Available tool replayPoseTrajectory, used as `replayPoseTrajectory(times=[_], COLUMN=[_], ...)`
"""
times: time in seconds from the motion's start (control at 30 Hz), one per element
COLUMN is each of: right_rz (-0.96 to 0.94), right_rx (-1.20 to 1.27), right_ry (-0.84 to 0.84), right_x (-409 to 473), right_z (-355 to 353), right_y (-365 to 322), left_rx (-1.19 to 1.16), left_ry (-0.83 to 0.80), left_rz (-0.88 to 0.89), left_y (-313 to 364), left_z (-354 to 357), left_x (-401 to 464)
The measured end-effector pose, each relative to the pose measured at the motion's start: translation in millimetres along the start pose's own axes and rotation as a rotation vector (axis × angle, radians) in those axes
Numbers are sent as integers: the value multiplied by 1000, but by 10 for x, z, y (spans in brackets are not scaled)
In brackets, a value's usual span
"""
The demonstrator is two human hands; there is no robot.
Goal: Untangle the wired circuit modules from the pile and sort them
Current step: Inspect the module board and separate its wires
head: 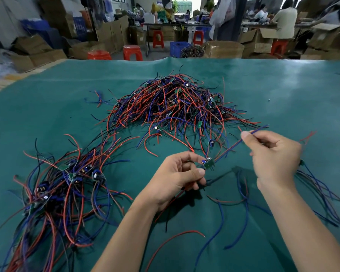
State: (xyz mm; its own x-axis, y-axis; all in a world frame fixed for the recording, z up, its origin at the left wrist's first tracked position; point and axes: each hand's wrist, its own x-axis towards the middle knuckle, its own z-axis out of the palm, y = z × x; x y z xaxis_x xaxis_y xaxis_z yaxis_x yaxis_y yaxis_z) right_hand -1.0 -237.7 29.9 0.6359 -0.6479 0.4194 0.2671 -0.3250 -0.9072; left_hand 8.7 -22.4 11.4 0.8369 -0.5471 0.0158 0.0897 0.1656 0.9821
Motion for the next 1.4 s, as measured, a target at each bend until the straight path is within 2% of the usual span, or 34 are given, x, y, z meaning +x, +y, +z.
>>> replayPoseTrajectory(times=[0.13, 0.23, 0.3, 0.37, 0.53, 0.6, 0.67, 0.83, 1.03, 1.17, 1.33, 1.4], right_rz=[64, 77, 106, 118, -89, -134, -130, -169, -214, -217, -317, -293], right_rx=[37, 32, 39, -19, -181, -171, -131, -134, -106, -55, 43, 120], right_ry=[161, 282, 283, 146, -478, -596, -624, -499, -165, 0, 255, 272], right_x=[37, 58, 84, 45, -396, -492, -513, -484, -345, -178, -56, -36], right_z=[-48, -54, -81, -48, 228, 285, 280, 264, 216, 101, -61, -39], right_y=[28, 42, 49, 11, -181, -205, -206, -216, -189, -180, -426, -623], left_rx=[35, -30, -89, -126, -187, -167, -113, -48, 13, 56, 75, 65], left_ry=[9, 58, 102, 124, 133, 105, 76, 38, -49, -56, -111, -95], left_rz=[-6, -5, 8, 23, 37, 25, 9, -3, -17, -17, -33, -24], left_y=[4, 4, 9, 14, 29, 35, 29, 12, 27, 48, 73, 74], left_z=[9, 3, -4, -7, 1, -6, -17, -27, -15, 13, 16, 24], left_x=[-2, 0, 2, -1, -3, -11, -20, -15, -33, -43, -68, -67])
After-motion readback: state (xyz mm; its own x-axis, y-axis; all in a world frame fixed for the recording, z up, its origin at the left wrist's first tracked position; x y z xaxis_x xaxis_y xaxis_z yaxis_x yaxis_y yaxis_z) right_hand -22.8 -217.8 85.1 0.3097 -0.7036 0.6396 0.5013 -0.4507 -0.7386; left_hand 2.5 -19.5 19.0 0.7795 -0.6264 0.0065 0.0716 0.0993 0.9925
